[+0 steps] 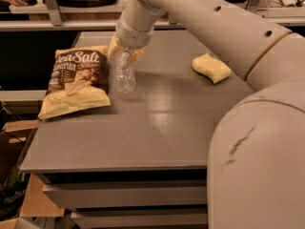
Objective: Move water bottle near brown chip bag
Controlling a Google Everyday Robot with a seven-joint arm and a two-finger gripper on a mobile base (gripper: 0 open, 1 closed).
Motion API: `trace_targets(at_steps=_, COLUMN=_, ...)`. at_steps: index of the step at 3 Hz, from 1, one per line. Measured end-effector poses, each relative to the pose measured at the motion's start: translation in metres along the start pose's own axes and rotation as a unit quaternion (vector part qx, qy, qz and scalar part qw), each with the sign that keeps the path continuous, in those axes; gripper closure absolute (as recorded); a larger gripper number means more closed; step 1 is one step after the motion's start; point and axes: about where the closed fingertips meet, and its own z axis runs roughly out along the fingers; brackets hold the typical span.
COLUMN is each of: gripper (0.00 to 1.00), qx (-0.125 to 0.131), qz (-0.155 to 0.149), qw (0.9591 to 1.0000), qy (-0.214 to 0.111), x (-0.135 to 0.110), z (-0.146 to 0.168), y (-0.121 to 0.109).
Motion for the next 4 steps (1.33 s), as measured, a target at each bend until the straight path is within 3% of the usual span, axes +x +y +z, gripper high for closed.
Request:
trace_targets(at_steps=1, gripper=1.0, qx=-0.009, qz=0.007, qw=0.9999, qy=0.01, x=0.0041, z=0.006, y=0.0013)
trace_targets(at_steps=2, gripper=0.82, qx=-0.018, qz=0.017, qw=0.9996, qy=0.016, x=0.0072, z=0.0085, y=-0.0007)
trace_targets(at_steps=4, gripper=0.36, qx=-0.023, qz=0.024, qw=0.9991, qy=0.026, x=0.0094, z=0.0109, y=-0.0034)
